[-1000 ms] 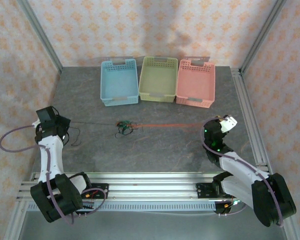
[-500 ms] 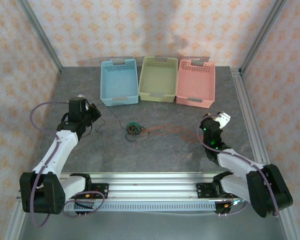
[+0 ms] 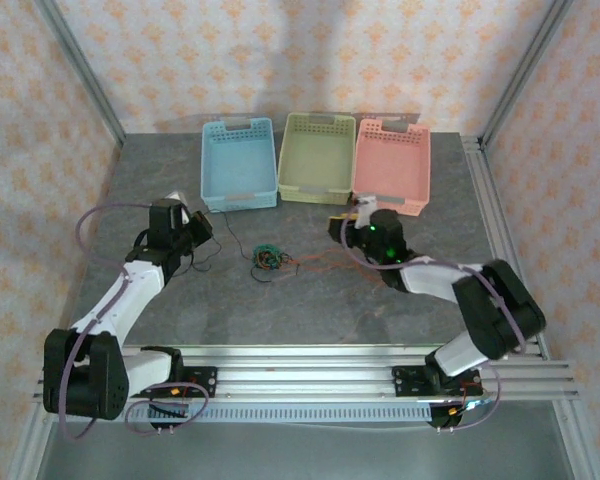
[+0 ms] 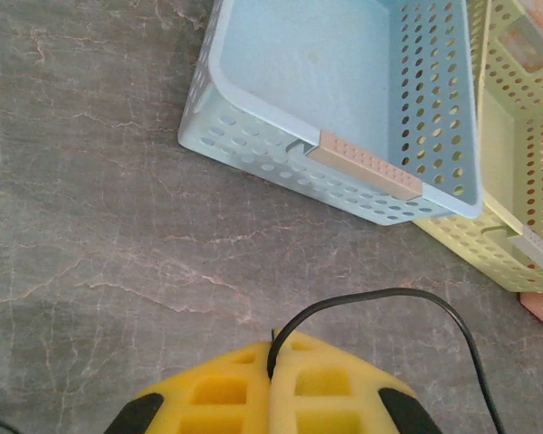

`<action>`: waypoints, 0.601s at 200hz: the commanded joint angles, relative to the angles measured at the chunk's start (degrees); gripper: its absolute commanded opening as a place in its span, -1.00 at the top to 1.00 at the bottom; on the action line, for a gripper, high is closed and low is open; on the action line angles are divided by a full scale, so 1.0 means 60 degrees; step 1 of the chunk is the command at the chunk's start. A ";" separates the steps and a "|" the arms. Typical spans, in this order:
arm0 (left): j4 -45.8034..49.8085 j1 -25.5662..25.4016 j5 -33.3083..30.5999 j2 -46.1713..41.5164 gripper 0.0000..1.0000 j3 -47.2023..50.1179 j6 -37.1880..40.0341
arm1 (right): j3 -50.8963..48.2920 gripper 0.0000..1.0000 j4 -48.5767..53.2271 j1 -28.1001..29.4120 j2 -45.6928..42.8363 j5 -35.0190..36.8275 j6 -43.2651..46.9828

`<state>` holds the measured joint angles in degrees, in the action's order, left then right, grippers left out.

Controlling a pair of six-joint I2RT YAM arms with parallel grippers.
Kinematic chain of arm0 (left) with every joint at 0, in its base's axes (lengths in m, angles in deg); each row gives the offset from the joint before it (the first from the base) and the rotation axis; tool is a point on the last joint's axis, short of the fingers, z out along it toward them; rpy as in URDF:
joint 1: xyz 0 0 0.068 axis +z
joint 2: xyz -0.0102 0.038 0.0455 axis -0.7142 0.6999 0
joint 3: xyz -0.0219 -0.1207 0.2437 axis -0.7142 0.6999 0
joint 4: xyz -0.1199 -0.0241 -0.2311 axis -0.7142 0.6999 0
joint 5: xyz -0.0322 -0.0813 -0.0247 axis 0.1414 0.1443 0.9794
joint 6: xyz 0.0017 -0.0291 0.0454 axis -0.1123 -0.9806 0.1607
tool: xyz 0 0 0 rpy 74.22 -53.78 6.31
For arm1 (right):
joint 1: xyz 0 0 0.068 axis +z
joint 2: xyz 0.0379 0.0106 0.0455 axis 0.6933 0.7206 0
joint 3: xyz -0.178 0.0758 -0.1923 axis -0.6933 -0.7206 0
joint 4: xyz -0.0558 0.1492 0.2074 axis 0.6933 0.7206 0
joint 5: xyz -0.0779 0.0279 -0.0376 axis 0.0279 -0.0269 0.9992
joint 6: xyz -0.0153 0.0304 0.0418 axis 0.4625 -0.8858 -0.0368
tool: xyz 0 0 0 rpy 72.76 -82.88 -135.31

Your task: Untangle the cables

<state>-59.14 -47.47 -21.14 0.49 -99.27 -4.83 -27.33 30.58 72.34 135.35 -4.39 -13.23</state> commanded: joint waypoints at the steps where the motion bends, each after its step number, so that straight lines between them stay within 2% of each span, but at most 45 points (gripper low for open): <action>1: -0.0812 -0.0079 0.0079 0.0303 1.00 0.0144 0.0173 | 0.0891 0.12 0.0919 0.0356 0.0881 -0.2171 0.1834; 47: -0.0848 -0.0154 -0.0345 0.0822 1.00 0.0166 0.0091 | 0.2490 0.07 0.4332 0.0944 0.2000 -0.2036 0.5063; 72: -0.0854 -0.0182 -0.0451 0.0940 1.00 0.0178 0.0067 | 0.2526 0.00 0.4584 0.1225 0.2283 -0.2083 0.5842; 120: -0.0788 -0.0232 -0.0606 0.1070 1.00 0.0132 0.0061 | 0.2764 -0.09 0.4833 0.1353 0.2699 -0.2252 0.6098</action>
<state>-62.60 -48.22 -22.96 6.28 -98.50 -4.85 -12.92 56.88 80.30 150.28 -16.07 19.82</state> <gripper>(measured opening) 0.044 0.540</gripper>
